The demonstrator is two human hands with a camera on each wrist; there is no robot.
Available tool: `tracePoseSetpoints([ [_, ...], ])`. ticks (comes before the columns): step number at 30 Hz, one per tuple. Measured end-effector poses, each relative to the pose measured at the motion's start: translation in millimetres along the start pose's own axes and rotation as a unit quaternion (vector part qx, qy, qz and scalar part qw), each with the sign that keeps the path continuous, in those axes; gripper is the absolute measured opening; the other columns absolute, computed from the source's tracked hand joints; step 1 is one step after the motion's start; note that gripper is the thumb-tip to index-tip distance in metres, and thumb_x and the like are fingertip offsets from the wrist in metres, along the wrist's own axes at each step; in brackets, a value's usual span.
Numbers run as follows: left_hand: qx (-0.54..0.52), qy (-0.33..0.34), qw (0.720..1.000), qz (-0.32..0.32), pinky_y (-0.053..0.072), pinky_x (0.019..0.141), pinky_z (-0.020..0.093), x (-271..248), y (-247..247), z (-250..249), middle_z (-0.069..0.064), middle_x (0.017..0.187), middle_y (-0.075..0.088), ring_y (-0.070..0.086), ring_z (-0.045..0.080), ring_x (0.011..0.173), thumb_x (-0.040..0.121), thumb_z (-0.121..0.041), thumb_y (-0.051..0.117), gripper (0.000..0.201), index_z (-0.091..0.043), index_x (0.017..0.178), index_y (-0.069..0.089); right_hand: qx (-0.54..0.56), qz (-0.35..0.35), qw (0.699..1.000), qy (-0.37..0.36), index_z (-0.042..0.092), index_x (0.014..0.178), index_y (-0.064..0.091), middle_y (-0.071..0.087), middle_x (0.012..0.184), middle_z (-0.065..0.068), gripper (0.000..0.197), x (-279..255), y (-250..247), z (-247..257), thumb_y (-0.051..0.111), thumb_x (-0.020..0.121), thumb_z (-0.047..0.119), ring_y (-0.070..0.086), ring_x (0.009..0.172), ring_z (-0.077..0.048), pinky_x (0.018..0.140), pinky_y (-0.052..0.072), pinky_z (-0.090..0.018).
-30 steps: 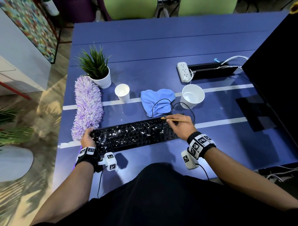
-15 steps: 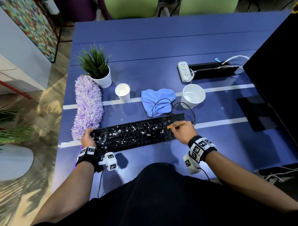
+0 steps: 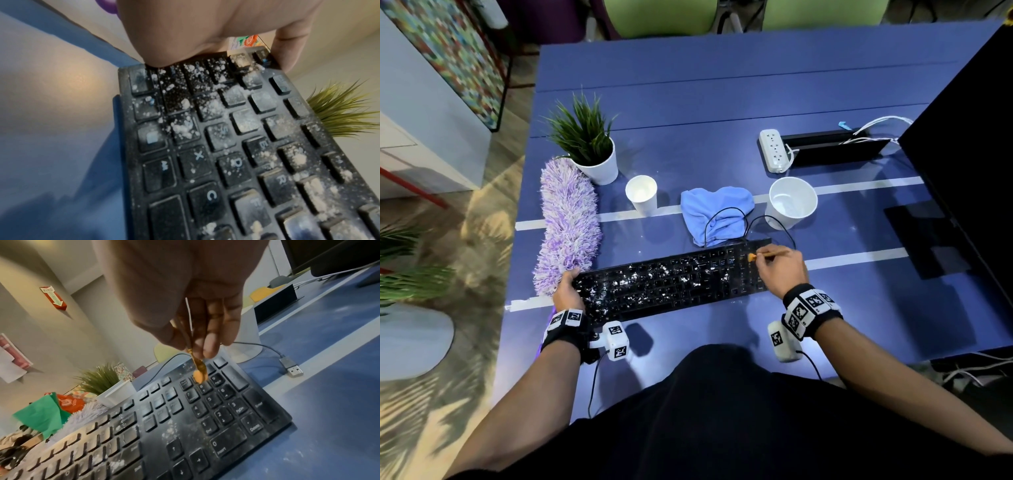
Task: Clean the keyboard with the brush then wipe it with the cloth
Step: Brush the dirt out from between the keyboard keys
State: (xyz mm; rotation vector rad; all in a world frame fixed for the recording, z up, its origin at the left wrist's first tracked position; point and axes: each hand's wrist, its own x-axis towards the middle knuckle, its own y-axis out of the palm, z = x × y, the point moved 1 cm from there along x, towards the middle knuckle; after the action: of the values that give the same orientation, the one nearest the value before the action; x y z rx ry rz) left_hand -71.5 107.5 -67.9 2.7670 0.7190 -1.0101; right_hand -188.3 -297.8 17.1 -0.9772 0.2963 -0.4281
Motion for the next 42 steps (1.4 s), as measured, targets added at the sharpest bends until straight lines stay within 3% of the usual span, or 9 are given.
tracePoseSetpoints([
  [4,0.008,0.019,1.000,0.002,0.053,0.090,0.051,-1.1,-1.5,-0.7,0.002,0.079,0.067,0.061,0.025,0.081,0.058,-0.047,0.068,0.022,-0.030,0.071,0.076,0.029,0.053,0.997,-0.045,0.017,0.087,0.074,0.073,0.097,0.003,0.022,2.3,3.4,6.9,0.057,0.091,0.030,0.069,0.083,-0.011,0.083,0.055,-0.026],
  [7,0.020,0.024,0.999,0.019,0.051,0.082,0.034,-22.4,6.7,-9.5,0.003,0.091,0.062,0.055,0.020,0.089,0.075,-0.045,0.065,0.018,-0.030,0.086,0.070,0.033,0.054,0.997,-0.046,0.020,0.084,0.075,0.072,0.098,0.007,0.019,5.5,2.2,5.1,0.059,0.089,0.029,0.068,0.078,-0.008,0.078,0.058,-0.029],
  [12,0.026,0.021,0.999,-0.004,0.053,0.092,0.051,10.8,-5.3,3.7,0.003,0.079,0.066,0.061,0.024,0.081,0.056,-0.047,0.069,0.021,-0.031,0.068,0.076,-0.052,-0.017,0.998,0.030,0.018,0.083,0.072,0.072,0.098,-0.001,0.025,25.9,-16.2,-35.7,0.051,0.089,0.029,0.066,0.094,-0.024,0.082,0.052,-0.029],
  [16,0.012,0.010,1.000,0.000,0.053,0.092,0.052,8.9,-1.6,2.6,0.004,0.084,0.067,0.062,0.026,0.082,0.055,-0.047,0.069,0.023,-0.032,0.071,0.077,0.033,-0.040,0.998,-0.035,0.011,0.090,0.074,0.073,0.096,-0.004,0.015,17.7,-22.5,-26.0,0.062,0.088,0.019,0.067,0.088,-0.017,0.085,0.043,-0.013],
  [22,0.008,-0.001,1.000,0.020,0.055,0.084,0.046,-0.7,-0.8,-1.0,0.003,0.080,0.069,0.064,0.027,0.080,0.054,-0.047,0.072,0.027,-0.026,0.071,0.076,0.097,0.024,0.990,-0.096,0.019,0.092,0.075,0.073,0.095,0.002,0.011,-0.7,-2.5,-7.6,0.067,0.087,0.024,0.067,0.082,-0.008,0.083,0.053,-0.021],
  [25,0.015,-0.006,1.000,0.012,0.054,0.092,0.052,21.5,-10.8,10.9,0.005,0.088,0.071,0.068,0.034,0.093,0.054,-0.052,0.075,0.035,-0.028,0.079,0.077,0.113,-0.038,0.990,-0.080,0.017,0.092,0.075,0.072,0.094,0.002,0.011,-3.0,0.7,-2.6,0.067,0.086,0.021,0.066,0.083,-0.010,0.082,0.049,-0.015],
  [31,0.007,-0.003,0.999,0.032,0.049,0.097,0.040,6.0,-5.8,6.0,0.004,0.099,0.064,0.060,0.025,0.095,0.078,-0.050,0.063,0.038,-0.024,0.101,0.074,0.081,0.075,0.992,-0.062,0.018,0.092,0.075,0.072,0.097,0.003,0.013,-16.6,13.3,-1.8,0.064,0.088,0.025,0.065,0.078,-0.008,0.078,0.056,-0.024],
  [34,0.014,-0.005,1.000,0.006,0.052,0.095,0.050,-12.4,-3.0,-3.7,0.007,0.090,0.066,0.061,0.026,0.088,0.058,-0.052,0.070,0.030,-0.028,0.077,0.076,0.142,0.021,0.986,-0.090,0.016,0.091,0.075,0.072,0.093,0.001,0.010,-18.9,15.7,5.5,0.067,0.086,0.019,0.064,0.078,-0.002,0.080,0.052,-0.014],
  [42,-0.011,-0.011,1.000,0.013,0.054,0.084,0.048,-4.1,-3.2,-2.0,0.003,0.077,0.067,0.062,0.027,0.082,0.050,-0.046,0.073,0.023,-0.027,0.064,0.075,0.086,0.065,0.991,-0.078,0.019,0.092,0.075,0.072,0.096,0.000,0.014,-15.9,23.0,9.6,0.063,0.088,0.024,0.067,0.083,-0.016,0.080,0.056,-0.032],
])
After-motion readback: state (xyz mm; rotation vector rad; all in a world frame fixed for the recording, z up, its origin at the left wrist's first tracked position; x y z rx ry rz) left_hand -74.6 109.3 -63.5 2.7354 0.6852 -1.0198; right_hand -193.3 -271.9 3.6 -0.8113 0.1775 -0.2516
